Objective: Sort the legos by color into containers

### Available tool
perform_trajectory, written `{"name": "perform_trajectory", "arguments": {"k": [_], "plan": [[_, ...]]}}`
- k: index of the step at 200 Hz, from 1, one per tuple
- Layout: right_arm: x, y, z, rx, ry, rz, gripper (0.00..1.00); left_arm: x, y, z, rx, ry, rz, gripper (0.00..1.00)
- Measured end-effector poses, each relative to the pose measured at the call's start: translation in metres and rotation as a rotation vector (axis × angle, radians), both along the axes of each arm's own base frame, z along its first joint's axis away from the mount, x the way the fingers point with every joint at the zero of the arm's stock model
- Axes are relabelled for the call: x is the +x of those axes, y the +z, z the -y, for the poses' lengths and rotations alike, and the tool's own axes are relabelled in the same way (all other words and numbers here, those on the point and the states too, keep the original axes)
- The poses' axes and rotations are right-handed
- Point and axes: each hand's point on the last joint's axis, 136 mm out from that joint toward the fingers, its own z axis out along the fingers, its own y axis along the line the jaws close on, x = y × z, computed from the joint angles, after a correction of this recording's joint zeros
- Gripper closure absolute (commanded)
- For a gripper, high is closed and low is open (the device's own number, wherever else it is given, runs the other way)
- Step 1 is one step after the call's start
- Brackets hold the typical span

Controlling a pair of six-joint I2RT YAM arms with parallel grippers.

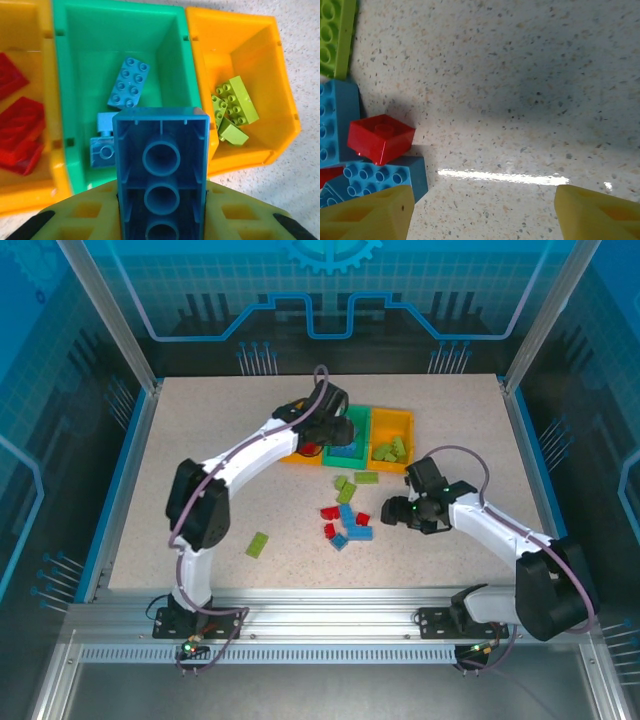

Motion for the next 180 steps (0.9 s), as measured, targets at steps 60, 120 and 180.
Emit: {"name": "perform_trajectory", "arguments": {"k": [60,120,180], "plan": [[-0.009,-0.009,-0.020,0.035,-0.035,-0.017,0.24,0.031,-0.030,0.020,-0.015,-0.014,-0.039,0.61],[0.002,-0.017,-0.042,0.051,-0.033,-0.034,0.25,0.035,-0.032,0.018,-0.023,0.000,-0.053,0.29],[0.012,0.000,-0.072,0.079,0.022,0.009,0.25,0.007,-0.031,0.000,-0.012,0.021,-0.098,0.01]]}}
